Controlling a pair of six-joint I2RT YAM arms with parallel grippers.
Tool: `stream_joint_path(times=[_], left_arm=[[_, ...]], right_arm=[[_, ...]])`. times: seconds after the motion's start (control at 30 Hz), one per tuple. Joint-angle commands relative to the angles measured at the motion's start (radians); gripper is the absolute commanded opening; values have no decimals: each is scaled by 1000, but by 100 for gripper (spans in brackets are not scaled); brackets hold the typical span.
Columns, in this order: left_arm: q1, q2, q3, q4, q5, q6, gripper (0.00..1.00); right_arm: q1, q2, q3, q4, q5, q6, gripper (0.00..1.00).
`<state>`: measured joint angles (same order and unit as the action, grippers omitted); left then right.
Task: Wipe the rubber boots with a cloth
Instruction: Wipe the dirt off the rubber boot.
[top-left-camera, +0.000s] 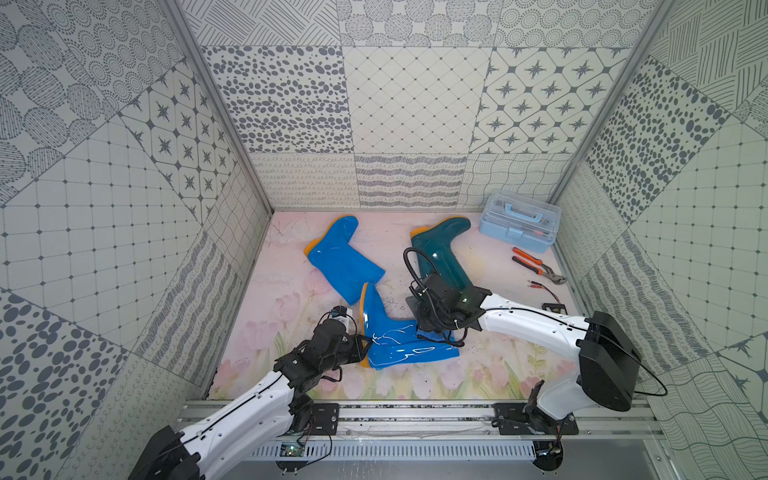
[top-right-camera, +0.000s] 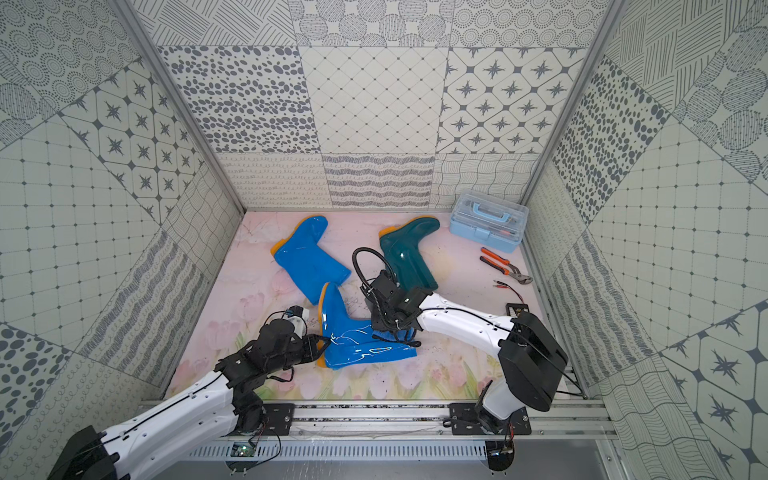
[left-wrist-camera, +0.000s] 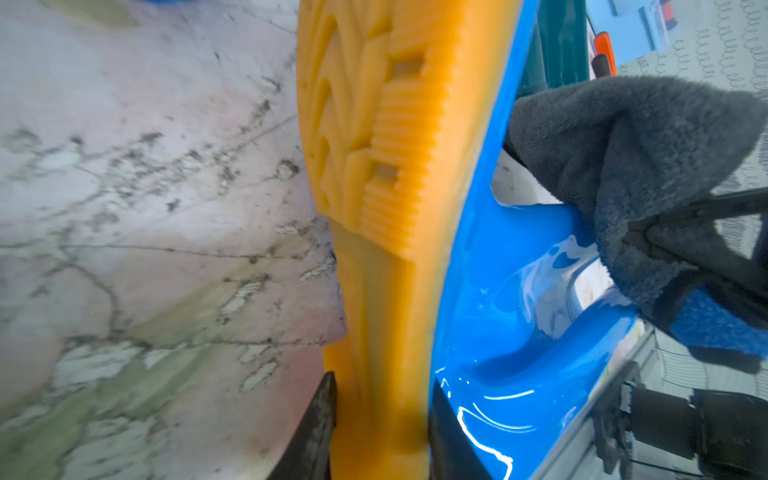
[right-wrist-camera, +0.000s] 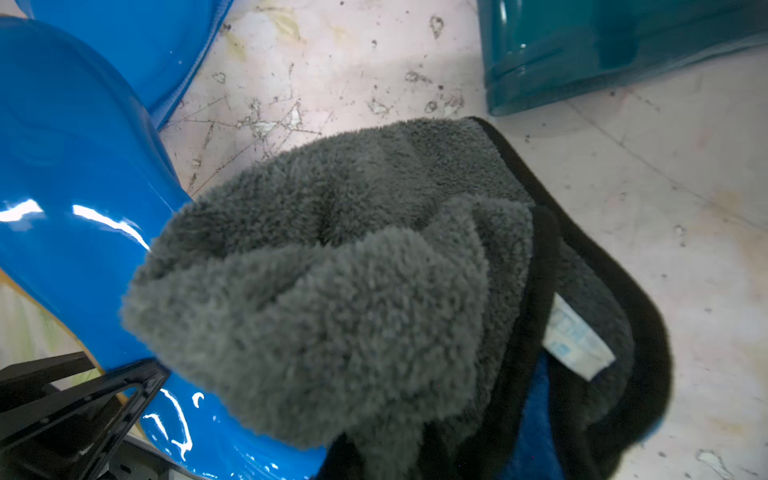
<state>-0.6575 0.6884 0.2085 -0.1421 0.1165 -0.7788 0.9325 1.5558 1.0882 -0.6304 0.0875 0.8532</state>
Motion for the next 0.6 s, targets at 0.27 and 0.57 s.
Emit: stream_joint_path(times=[0.27, 0.57], left_arm=[[-73, 86, 137, -16, -220, 166, 0], [-97, 362, 244, 84, -263, -17, 0]], right_arm=[[32, -33, 114, 129, 139, -48, 0], [29, 61, 73, 209, -86, -11, 0]])
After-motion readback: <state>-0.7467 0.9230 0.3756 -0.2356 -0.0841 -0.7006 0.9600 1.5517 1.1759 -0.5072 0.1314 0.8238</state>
